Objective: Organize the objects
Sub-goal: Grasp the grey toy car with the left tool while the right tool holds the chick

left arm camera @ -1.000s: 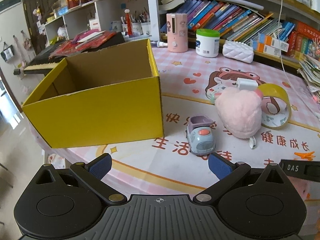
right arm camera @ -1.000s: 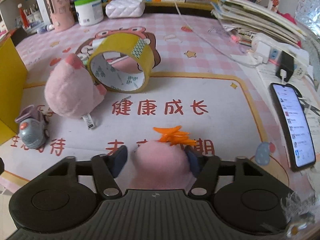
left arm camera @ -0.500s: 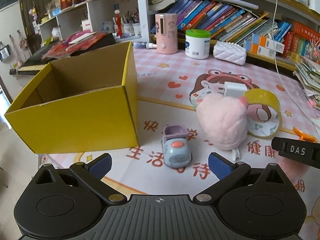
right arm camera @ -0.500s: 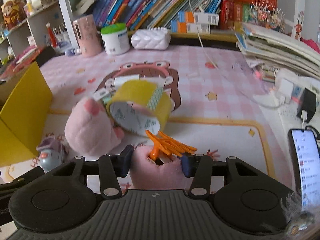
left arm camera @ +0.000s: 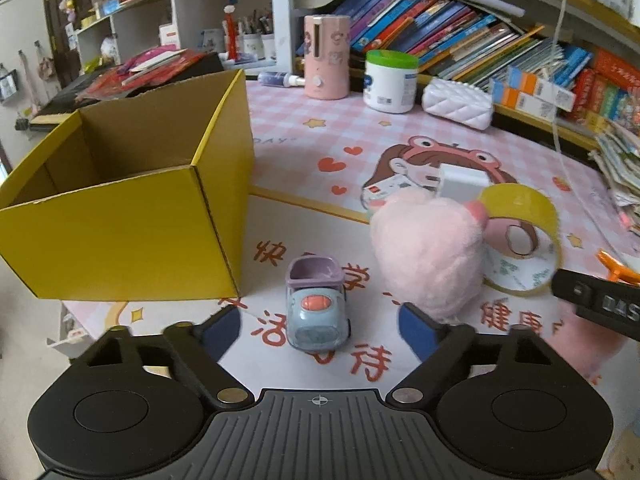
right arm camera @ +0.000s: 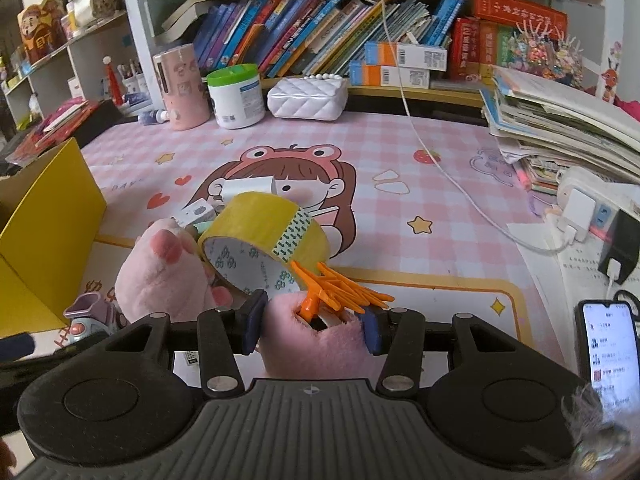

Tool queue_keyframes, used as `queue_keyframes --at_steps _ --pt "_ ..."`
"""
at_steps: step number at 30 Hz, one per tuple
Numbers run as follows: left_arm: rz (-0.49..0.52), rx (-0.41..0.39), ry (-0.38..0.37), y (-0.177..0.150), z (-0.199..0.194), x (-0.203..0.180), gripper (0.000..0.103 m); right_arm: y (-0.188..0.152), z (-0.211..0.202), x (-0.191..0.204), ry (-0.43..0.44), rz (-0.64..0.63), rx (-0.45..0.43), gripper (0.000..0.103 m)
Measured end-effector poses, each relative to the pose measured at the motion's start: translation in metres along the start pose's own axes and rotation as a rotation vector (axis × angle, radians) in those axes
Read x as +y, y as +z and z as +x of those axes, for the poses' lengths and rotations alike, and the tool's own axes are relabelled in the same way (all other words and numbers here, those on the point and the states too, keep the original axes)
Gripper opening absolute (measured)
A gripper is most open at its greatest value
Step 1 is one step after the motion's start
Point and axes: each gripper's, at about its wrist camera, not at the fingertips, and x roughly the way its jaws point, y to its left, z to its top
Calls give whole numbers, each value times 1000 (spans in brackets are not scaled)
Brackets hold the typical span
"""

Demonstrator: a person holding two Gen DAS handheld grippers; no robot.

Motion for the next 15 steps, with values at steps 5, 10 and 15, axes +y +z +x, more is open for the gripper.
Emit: queue_keyframes --at_steps 5,10,15 --pt "-14 16 29 6 19 -1 73 2 4 -5 29 -9 13 45" --pt "-1 52 37 8 40 -5 62 4 4 -6 54 -26 12 45" --pt "-2 90 35 7 53 -8 52 4 5 -8 65 -37 20 45"
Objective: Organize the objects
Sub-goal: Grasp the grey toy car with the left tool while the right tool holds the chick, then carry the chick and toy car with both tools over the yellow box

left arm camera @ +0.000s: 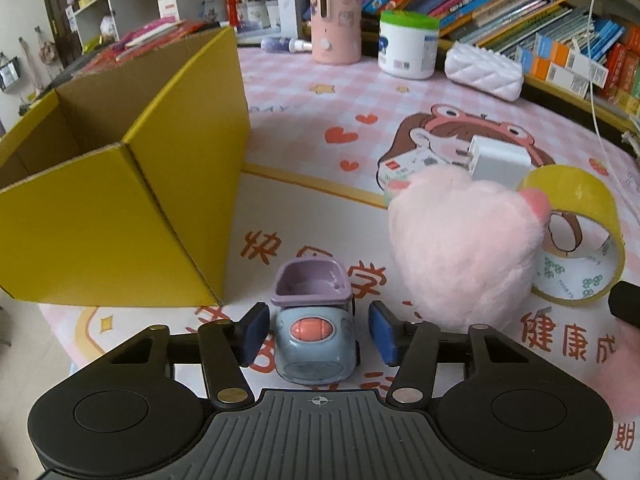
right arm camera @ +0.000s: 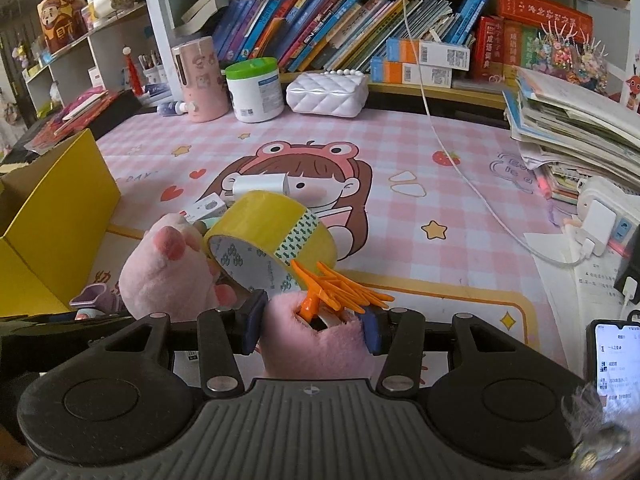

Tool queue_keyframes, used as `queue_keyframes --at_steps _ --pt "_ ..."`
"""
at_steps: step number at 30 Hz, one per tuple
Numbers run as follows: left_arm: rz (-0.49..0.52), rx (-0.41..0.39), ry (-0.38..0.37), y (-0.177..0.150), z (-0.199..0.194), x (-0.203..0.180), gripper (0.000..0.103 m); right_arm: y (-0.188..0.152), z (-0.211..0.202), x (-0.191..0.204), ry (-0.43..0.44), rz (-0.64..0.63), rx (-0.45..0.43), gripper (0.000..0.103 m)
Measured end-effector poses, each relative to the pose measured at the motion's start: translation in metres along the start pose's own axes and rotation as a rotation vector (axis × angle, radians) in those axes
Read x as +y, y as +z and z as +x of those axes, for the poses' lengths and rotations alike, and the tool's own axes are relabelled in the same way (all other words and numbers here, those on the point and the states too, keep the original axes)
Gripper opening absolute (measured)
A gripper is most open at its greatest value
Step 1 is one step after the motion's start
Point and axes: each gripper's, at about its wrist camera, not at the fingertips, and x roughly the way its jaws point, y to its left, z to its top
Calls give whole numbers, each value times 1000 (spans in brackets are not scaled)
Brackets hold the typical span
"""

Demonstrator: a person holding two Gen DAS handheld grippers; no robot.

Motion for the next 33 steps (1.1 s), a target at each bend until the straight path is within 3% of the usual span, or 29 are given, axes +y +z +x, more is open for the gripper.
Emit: queue_keyframes --at_steps 4,17,33 --pt "-2 -5 -4 0 -1 -1 40 -1 2 -2 4 2 18 45" --pt "-15 -118 -65 -9 -55 14 40 -13 2 17 60 11 70 45" --pt "-46 -223 -118 -33 -101 84 40 -35 -36 91 39 -56 37 45"
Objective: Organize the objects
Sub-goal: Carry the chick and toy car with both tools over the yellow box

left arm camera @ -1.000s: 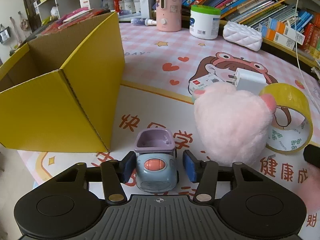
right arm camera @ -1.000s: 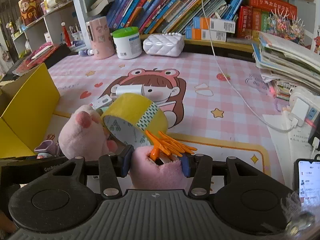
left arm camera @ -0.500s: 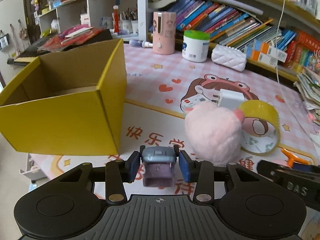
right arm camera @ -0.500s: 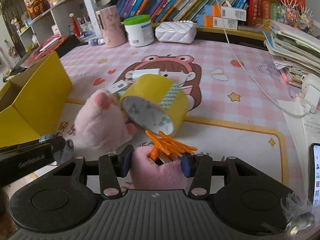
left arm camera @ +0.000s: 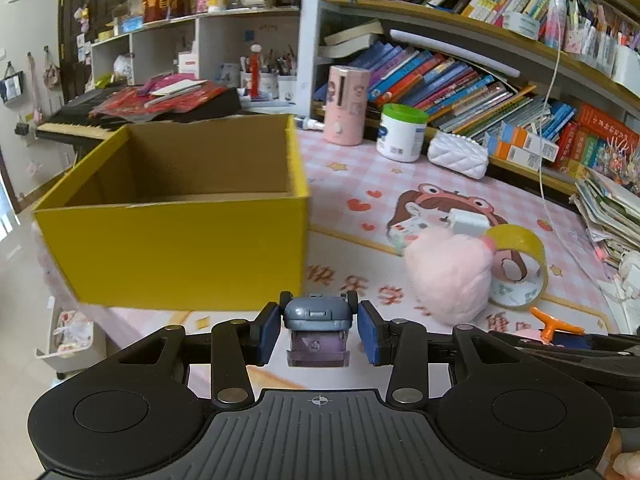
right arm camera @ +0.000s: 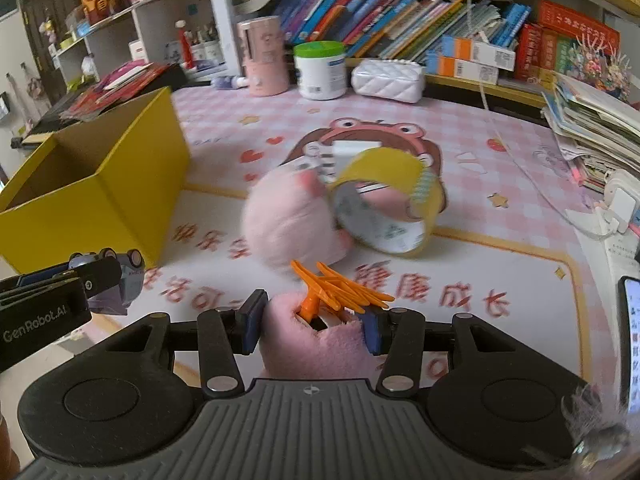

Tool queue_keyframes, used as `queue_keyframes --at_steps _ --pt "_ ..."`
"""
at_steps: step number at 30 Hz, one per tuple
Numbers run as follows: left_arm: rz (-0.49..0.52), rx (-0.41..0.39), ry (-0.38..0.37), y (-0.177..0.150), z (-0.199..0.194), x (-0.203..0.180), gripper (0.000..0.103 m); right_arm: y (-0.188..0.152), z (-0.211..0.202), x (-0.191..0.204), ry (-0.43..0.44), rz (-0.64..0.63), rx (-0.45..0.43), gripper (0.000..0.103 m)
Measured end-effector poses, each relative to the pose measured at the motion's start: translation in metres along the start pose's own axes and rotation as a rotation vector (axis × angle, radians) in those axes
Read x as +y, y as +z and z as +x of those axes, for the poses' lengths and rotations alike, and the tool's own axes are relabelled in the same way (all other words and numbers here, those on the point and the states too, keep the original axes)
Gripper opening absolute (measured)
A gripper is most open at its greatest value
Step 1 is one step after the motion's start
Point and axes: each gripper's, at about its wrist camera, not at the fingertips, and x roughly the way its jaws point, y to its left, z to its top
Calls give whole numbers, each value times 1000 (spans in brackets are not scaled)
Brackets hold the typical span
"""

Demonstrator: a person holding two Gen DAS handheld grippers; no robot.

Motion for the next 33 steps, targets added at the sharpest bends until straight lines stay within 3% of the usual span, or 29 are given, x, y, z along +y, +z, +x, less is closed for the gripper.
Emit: queue_keyframes --at_steps 20,33 --pt "-40 -25 117 -27 -68 128 40 -37 -30 148 103 -96 -2 45" --pt "-23 -49 116 -38 -92 170 40 -62 -46 200 105 -101 -15 45"
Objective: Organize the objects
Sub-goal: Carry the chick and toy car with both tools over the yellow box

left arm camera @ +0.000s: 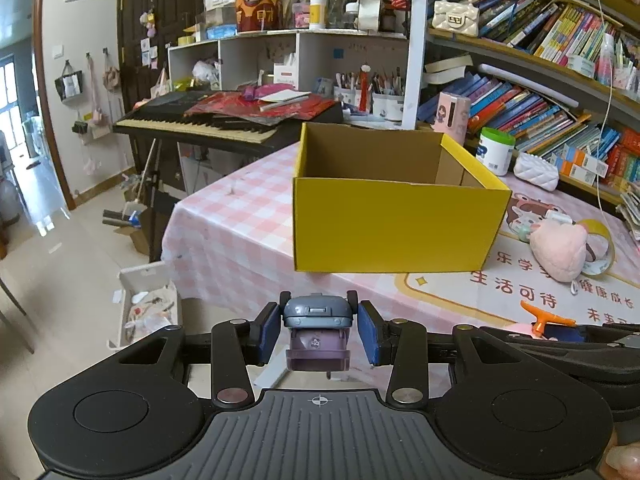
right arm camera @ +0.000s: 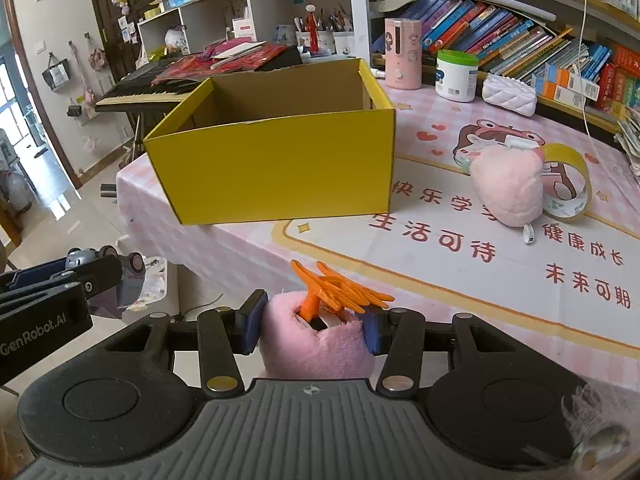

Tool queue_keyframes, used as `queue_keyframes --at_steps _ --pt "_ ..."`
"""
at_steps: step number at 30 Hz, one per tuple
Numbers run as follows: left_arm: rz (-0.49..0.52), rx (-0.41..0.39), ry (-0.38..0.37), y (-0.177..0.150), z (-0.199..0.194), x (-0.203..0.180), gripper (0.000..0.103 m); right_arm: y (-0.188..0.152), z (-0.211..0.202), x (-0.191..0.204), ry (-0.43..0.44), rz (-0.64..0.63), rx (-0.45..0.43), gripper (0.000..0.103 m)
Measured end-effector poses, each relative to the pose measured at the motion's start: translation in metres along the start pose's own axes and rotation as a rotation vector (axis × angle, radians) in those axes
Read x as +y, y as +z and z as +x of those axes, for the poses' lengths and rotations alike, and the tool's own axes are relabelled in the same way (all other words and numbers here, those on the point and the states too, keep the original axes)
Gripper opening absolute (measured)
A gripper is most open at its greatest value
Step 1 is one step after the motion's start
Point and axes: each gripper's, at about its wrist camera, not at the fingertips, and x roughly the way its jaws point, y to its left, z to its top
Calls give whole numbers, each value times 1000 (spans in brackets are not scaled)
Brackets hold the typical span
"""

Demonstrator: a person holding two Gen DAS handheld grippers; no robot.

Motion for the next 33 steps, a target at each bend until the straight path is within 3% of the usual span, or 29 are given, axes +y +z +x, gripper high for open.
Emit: queue_keyframes --at_steps 27,33 --pt "8 -57 -75 9 -3 20 40 9 -10 29 -58 -22 -43 45" --pt "8 -135 -75 36 2 17 40 33 -5 28 -48 -34 -109 45"
